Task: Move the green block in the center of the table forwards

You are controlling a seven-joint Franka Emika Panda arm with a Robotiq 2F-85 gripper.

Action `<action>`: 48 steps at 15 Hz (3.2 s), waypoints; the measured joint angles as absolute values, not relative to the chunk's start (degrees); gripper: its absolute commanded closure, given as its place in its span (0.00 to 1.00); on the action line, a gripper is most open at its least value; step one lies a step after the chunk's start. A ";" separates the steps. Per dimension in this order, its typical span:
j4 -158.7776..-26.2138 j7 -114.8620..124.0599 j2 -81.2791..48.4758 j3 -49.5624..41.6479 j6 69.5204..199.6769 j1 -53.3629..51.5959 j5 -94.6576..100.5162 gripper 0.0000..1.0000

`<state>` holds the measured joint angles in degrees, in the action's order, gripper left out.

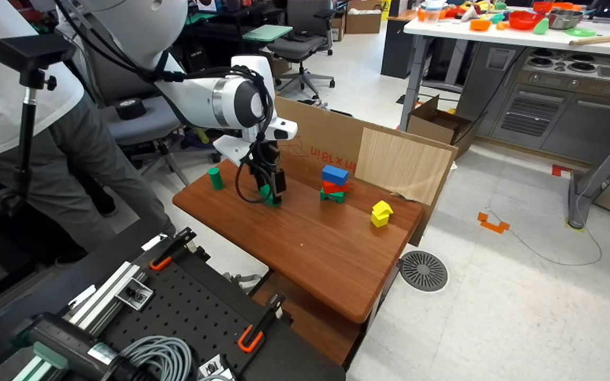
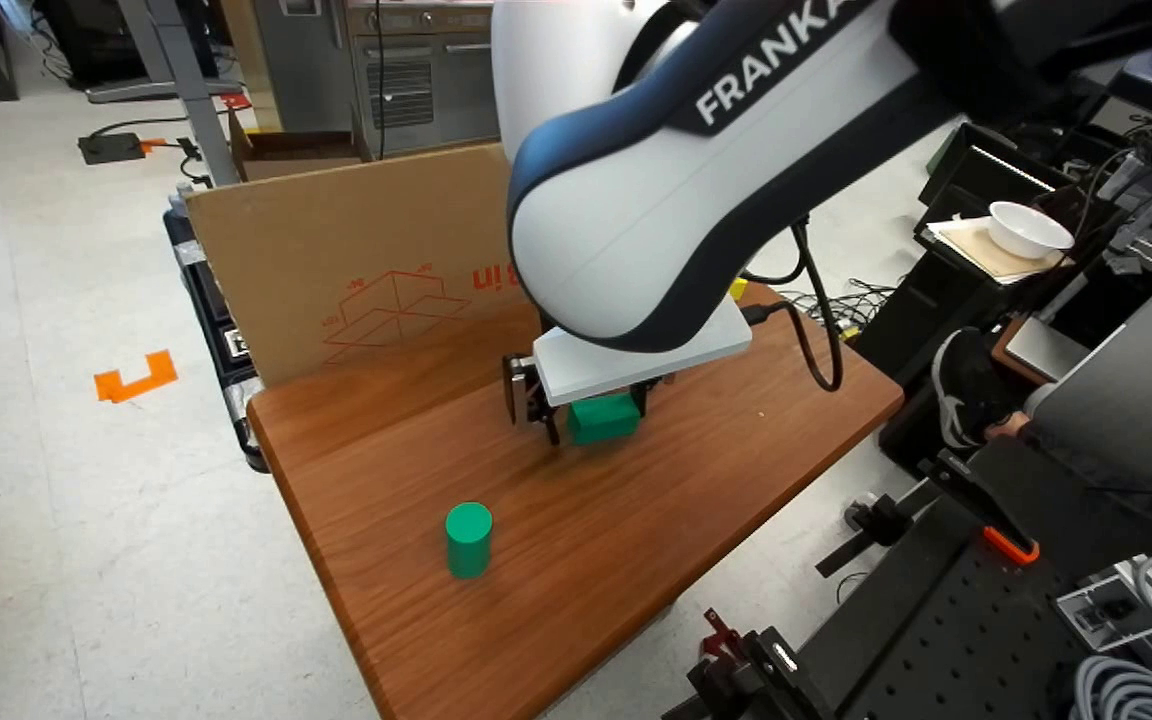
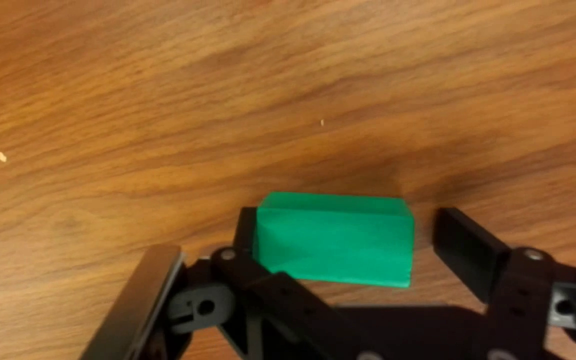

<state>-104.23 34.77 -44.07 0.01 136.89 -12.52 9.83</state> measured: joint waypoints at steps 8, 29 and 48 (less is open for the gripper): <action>-102.25 34.75 -41.83 -0.31 135.53 -12.62 9.48 0.57; -104.03 46.62 -24.95 -7.37 122.72 -11.23 11.57 0.57; -113.59 83.14 -32.71 -5.17 122.46 -11.30 6.01 0.57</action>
